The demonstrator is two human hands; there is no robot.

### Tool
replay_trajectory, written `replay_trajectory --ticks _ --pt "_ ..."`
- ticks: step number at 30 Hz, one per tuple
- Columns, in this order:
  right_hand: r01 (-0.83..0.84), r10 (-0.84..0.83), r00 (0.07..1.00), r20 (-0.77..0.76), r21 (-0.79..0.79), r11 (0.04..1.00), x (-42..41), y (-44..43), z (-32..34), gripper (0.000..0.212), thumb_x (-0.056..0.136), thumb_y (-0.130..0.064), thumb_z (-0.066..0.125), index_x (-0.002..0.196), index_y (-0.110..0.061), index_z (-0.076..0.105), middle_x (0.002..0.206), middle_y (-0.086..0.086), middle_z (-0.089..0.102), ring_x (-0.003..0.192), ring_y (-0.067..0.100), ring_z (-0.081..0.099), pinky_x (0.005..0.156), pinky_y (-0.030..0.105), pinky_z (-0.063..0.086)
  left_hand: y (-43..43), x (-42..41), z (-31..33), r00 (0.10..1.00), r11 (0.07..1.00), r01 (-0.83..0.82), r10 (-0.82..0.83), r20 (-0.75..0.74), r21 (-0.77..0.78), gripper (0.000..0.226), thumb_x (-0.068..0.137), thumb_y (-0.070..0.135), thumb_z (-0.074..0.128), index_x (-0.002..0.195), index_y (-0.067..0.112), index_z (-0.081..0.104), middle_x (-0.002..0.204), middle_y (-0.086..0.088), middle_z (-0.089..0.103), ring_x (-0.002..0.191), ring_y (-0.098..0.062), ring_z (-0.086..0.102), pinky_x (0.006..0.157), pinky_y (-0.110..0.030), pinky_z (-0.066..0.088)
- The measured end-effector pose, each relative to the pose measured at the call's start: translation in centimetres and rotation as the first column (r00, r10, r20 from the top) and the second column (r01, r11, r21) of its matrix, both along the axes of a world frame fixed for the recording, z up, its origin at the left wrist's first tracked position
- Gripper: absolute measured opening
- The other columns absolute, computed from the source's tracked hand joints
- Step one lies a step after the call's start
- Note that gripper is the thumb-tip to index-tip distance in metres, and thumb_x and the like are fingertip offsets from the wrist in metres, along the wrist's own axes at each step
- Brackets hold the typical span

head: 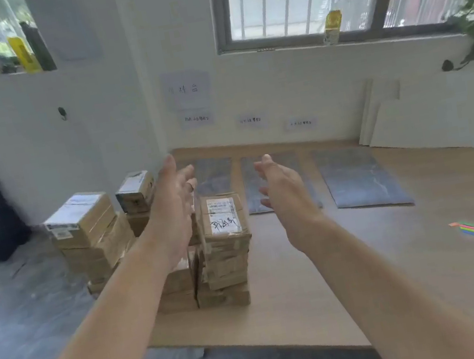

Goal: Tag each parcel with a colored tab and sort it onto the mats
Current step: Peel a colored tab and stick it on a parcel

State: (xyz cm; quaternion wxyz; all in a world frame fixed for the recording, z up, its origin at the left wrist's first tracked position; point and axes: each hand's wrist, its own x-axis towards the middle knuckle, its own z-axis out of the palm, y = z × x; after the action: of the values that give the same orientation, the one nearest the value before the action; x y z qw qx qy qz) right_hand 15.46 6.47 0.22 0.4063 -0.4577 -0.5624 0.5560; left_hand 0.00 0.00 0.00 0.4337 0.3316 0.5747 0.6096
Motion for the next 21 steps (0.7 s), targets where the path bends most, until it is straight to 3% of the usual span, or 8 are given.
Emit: replay_trajectory --ticks 8,11,14,16,18,20,21 --pt "0.034 -0.026 0.996 0.087 -0.094 0.995 -4.5 3.3 -3.1 0.059 0.11 -0.043 0.037 0.138 0.008 0.046 0.146 0.023 0.048 0.13 0.04 0.048 0.111 0.054 0.039 4.4 -4.2 -3.7 0.998 0.992 0.061 -0.057 0.039 -0.111 0.079 0.096 0.071 0.017 0.156 0.022 0.03 0.164 -0.009 0.023 0.153 -0.024 0.015 0.121 -0.042 0.009" --pt "0.041 -0.024 0.992 0.12 -0.144 0.989 -5.2 5.2 -4.8 0.056 0.11 -0.041 0.037 0.137 0.006 0.05 0.14 0.02 0.052 0.119 0.019 0.05 0.11 0.05 0.038 6.2 -4.7 -5.4 0.997 0.99 0.052 -0.043 0.071 -0.134 0.079 0.097 0.07 0.019 0.156 0.019 0.03 0.162 -0.008 0.028 0.151 -0.023 0.021 0.112 -0.033 0.019" --pt "0.02 0.008 0.989 0.151 -0.186 0.982 -5.5 7.3 -6.2 0.054 0.111 -0.041 0.035 0.139 0.003 0.051 0.128 0.001 0.052 0.109 0.001 0.039 0.11 0.044 0.036 7.8 -4.7 -6.9 0.999 0.984 0.027 -0.019 0.044 -0.178 0.076 0.099 0.067 0.02 0.156 0.019 0.031 0.158 -0.005 0.036 0.145 -0.018 0.033 0.106 -0.028 0.026" --pt "0.015 0.019 0.986 0.164 -0.204 0.979 -5.6 8.9 -7.1 0.054 0.111 -0.04 0.035 0.14 0.003 0.049 0.132 0.006 0.051 0.116 0.011 0.046 0.111 0.047 0.035 8.8 -4.6 -7.7 1.0 0.979 0.002 0.0 0.013 -0.204 0.071 0.101 0.063 0.019 0.154 0.018 0.034 0.144 -0.001 0.05 0.118 -0.006 0.049 0.091 -0.018 0.036" --pt "0.021 0.02 0.982 0.189 -0.216 0.976 -5.8 10.5 -8.2 0.052 0.111 -0.038 0.036 0.138 0.005 0.05 0.139 0.014 0.053 0.125 0.022 0.048 0.112 0.049 0.036 10.0 -4.3 -8.5 0.999 0.972 -0.028 0.023 -0.025 -0.232 0.066 0.103 0.057 0.019 0.151 0.017 0.038 0.122 0.004 0.062 0.089 0.001 0.052 0.07 -0.009 0.043" --pt "0.003 0.048 0.975 0.219 -0.227 0.974 -6.3 12.1 -9.6 0.049 0.111 -0.037 0.035 0.129 0.003 0.056 0.123 0.001 0.062 0.115 0.008 0.05 0.1 0.042 0.044 10.7 -3.8 -8.9 0.998 0.964 -0.067 0.061 -0.03 -0.259 0.061 0.104 0.054 0.019 0.148 0.017 0.041 0.09 0.013 0.058 0.07 0.007 0.051 0.057 -0.003 0.045" --pt "-0.014 0.072 0.97 0.231 -0.243 0.97 -6.5 12.8 -10.4 0.048 0.111 -0.038 0.033 0.121 0.0 0.061 0.111 -0.007 0.064 0.109 0.003 0.051 0.089 0.037 0.044 11.0 -3.8 -9.4 0.997 0.96 -0.082 0.082 -0.011 -0.268 0.061 0.104 0.054 0.019 0.148 0.017 0.041 0.085 0.014 0.054 0.069 0.008 0.05 0.058 -0.003 0.045"
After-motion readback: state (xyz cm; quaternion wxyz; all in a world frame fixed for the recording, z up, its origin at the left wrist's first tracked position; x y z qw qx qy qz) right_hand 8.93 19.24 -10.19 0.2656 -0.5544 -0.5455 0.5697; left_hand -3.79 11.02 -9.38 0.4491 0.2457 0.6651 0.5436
